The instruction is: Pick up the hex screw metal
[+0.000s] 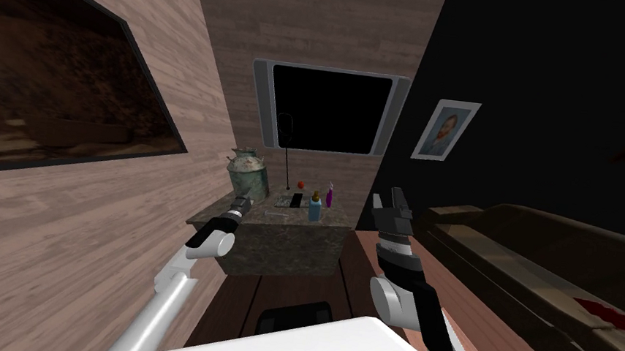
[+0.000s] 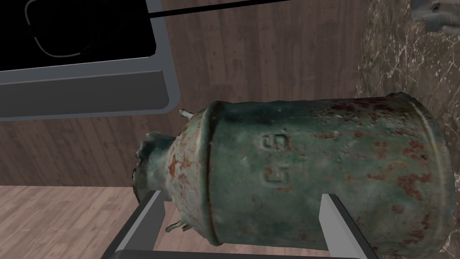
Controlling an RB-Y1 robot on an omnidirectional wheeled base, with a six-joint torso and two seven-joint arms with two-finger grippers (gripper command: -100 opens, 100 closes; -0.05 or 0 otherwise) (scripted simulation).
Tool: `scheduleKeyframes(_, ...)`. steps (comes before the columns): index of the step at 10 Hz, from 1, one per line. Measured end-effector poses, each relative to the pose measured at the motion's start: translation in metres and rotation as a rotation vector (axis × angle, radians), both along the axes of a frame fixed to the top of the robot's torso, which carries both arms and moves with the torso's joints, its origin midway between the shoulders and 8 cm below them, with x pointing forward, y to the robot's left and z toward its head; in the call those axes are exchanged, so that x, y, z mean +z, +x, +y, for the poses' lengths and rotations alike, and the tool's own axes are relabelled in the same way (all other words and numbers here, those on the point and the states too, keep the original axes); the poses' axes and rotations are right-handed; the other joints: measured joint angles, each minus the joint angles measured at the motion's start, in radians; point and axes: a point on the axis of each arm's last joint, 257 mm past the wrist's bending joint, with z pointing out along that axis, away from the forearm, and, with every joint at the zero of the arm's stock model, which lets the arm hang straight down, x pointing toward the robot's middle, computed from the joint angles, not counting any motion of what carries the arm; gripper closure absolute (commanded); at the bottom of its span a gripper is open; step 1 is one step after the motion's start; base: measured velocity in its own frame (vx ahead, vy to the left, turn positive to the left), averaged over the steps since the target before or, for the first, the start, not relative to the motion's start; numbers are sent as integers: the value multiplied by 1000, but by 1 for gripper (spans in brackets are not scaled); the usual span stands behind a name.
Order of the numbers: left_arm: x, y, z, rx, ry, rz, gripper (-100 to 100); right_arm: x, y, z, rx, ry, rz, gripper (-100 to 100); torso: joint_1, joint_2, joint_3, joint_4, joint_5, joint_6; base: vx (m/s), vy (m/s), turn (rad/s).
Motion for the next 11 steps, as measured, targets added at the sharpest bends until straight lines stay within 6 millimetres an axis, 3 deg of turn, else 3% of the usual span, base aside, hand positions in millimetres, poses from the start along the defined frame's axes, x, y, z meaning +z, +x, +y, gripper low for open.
scheduleKeyframes(11,-56,52,-8,-41,-14,293,-100,0,0,0,0,0,0,0,0,-1,0,0,0,0,-7,-42,27)
